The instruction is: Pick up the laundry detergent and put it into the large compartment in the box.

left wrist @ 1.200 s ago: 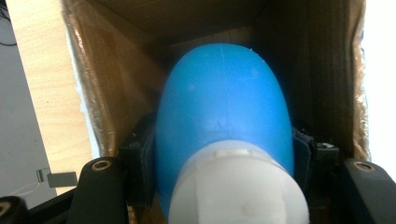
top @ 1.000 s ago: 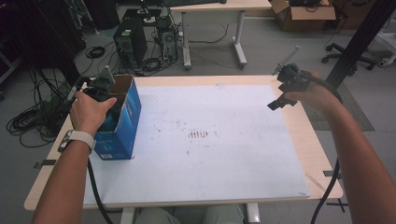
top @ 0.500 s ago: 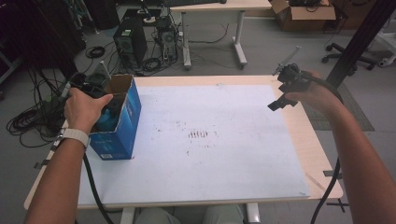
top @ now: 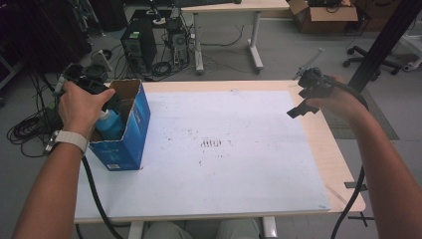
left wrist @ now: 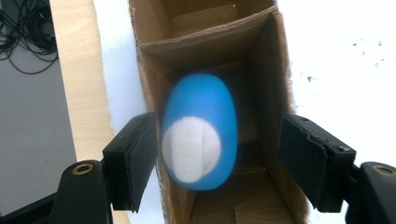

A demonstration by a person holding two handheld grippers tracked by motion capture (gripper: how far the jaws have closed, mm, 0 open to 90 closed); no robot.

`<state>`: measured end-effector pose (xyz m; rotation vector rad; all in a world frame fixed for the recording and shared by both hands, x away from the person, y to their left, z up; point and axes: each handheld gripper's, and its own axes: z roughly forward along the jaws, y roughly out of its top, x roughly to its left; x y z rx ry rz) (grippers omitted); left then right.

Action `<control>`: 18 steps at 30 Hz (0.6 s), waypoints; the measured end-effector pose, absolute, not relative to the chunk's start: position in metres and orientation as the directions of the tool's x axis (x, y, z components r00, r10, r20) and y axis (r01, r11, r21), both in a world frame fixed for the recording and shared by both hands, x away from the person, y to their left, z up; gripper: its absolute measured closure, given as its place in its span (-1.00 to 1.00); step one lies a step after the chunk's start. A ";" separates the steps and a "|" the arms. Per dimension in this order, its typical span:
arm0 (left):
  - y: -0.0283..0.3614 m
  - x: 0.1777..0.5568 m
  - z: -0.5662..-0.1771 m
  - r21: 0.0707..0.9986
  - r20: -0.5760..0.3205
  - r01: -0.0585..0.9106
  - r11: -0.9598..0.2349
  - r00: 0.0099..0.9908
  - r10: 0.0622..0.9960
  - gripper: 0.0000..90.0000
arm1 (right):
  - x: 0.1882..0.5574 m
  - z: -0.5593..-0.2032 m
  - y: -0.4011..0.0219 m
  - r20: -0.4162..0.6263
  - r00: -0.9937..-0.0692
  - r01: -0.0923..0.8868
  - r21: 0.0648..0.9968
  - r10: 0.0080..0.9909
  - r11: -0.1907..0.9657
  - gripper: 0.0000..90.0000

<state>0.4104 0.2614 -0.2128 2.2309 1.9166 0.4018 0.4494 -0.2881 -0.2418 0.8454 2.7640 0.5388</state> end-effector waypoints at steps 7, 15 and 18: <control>0.256 0.402 -0.195 0.321 0.081 0.931 -0.174 0.156 0.984 -0.39 | 0.447 -0.238 -0.289 -0.088 -0.814 0.496 0.408 0.574 0.766 -0.84; 0.241 0.385 -0.172 0.353 0.034 0.903 -0.245 0.249 0.968 -0.41 | 0.446 -0.235 -0.287 -0.093 -0.818 0.490 0.405 0.568 0.772 -0.84; 0.236 0.382 -0.168 0.360 0.034 0.895 -0.264 0.270 0.962 -0.41 | 0.445 -0.235 -0.287 -0.094 -0.818 0.490 0.404 0.568 0.773 -0.84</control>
